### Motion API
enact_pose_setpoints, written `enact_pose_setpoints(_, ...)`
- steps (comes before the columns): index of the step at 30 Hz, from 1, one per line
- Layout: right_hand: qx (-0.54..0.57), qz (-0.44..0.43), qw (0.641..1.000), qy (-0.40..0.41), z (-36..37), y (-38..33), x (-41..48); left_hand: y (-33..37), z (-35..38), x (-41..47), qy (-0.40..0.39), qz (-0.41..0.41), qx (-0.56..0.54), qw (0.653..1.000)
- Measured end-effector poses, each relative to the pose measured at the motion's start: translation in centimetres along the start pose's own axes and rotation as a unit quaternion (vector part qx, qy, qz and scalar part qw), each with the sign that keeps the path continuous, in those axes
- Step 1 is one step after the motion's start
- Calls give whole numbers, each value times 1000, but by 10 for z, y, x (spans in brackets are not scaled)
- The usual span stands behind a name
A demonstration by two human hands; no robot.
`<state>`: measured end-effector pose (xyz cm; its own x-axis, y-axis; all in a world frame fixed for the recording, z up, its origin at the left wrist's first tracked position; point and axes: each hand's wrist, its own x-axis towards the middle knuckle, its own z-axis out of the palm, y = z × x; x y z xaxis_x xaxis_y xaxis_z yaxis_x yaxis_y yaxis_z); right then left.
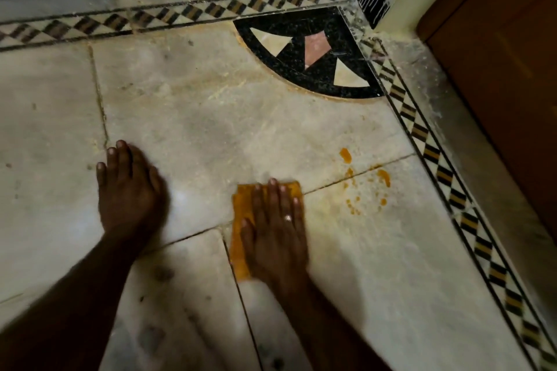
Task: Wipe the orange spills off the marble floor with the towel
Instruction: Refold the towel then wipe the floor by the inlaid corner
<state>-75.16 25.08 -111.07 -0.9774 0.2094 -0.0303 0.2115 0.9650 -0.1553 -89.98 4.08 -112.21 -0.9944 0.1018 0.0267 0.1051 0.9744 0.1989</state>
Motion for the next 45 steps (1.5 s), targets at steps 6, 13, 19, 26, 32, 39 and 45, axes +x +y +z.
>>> enact_pose_setpoints(6,-24,49,999,-1,-10,84,91,116,28,-17,-69,207,-45,975)
enact_pose_setpoints(13,-53,170,984,10,-15,138,-29,174,38,-21,-85,250,-39,964)
enact_pose_setpoints(19,-23,63,998,6,-13,104,12,173,44,-25,-64,245,-32,967)
enact_pose_setpoints(26,-18,161,986,-50,-37,214,87,174,44,-23,-68,237,-17,969)
enact_pose_setpoints(32,-32,267,963,-11,-29,184,-15,177,46,-25,-62,231,-29,970)
enact_pose_setpoints(39,21,61,998,-27,-22,117,116,172,50,-25,-19,254,-35,966)
enact_pose_setpoints(45,2,143,988,-57,-38,199,212,173,47,-22,-36,251,-33,967)
